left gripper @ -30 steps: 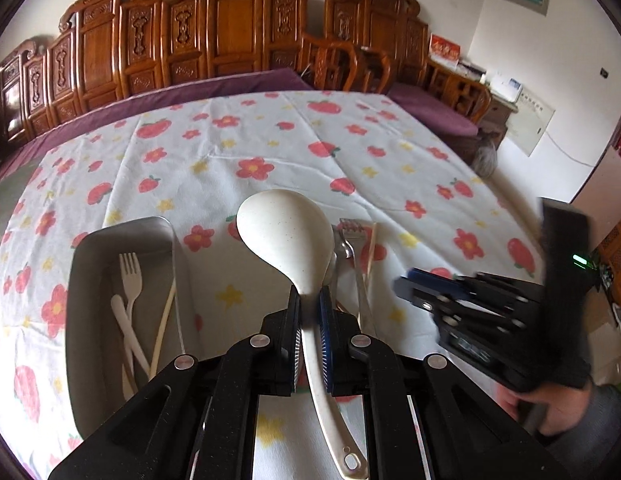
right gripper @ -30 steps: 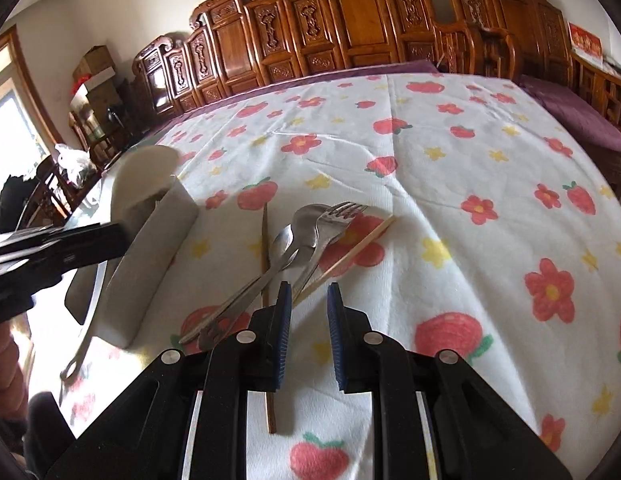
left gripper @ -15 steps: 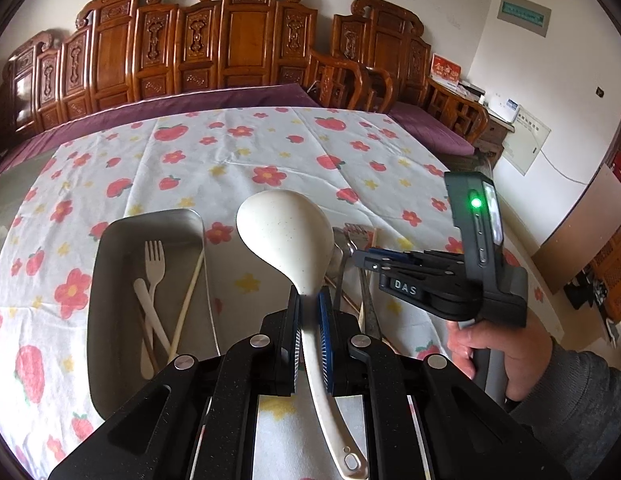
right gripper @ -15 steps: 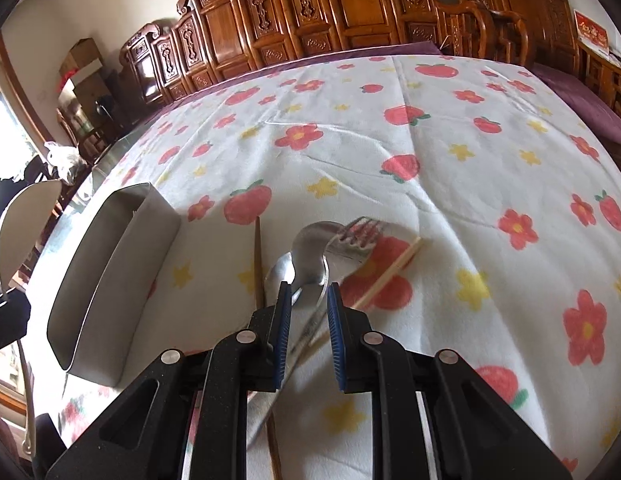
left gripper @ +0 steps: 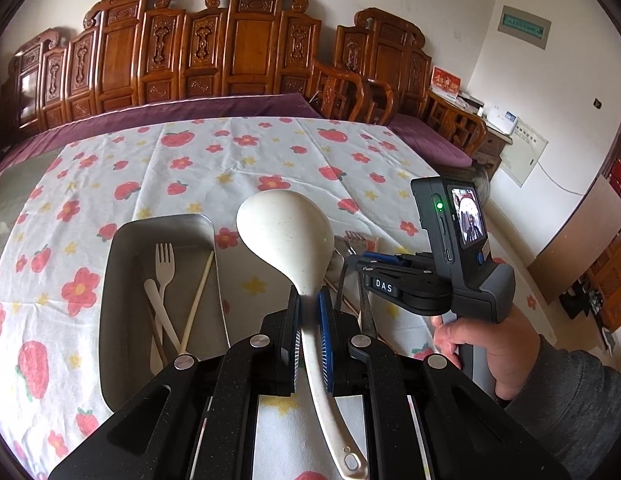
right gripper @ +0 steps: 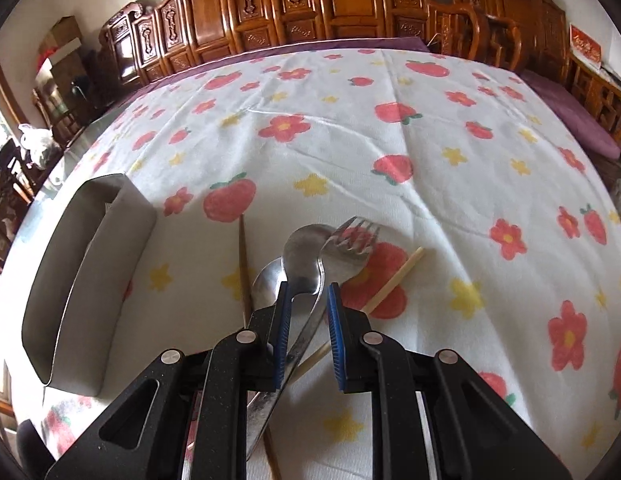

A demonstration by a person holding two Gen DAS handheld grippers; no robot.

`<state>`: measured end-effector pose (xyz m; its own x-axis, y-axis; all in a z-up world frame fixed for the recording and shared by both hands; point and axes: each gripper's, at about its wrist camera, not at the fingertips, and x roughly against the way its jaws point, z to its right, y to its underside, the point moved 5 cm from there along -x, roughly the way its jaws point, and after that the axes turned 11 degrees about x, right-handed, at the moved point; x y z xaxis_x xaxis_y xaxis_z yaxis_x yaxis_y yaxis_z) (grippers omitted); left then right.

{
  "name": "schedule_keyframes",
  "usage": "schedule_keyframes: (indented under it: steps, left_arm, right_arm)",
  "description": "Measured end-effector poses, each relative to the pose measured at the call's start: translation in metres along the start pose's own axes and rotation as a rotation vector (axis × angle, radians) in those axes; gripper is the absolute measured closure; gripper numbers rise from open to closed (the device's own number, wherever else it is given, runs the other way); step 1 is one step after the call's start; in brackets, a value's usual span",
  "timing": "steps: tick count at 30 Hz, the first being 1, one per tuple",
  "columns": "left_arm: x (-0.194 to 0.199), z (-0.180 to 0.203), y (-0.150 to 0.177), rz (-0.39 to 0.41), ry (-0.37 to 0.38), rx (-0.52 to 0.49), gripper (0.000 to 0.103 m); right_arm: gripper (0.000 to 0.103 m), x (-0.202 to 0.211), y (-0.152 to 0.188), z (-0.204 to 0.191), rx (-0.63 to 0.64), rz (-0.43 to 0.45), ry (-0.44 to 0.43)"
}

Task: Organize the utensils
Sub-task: 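Grasp the metal fork with the right tool while the left tool holds the ladle, then lower the white ladle into the metal tray and open the left tool while the right tool holds the fork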

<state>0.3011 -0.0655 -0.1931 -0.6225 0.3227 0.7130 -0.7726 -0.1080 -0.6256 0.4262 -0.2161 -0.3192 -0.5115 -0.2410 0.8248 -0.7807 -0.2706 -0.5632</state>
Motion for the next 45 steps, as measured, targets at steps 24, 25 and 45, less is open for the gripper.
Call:
schedule_keyframes:
  steps: [24, 25, 45]
  left_arm:
    - [0.017, -0.010, -0.005, 0.023, -0.007, 0.012, 0.095]
    - [0.018, -0.010, -0.006, 0.025, -0.007, 0.011, 0.095]
    - [0.005, -0.075, -0.023, -0.007, -0.142, 0.005, 0.095]
  right_arm:
    - [0.095, -0.002, 0.012, 0.004, -0.009, -0.103, 0.034]
    - [0.095, 0.001, 0.012, 0.005, -0.005, -0.099, 0.037]
    - [0.095, 0.080, -0.011, -0.042, 0.080, 0.072, -0.083]
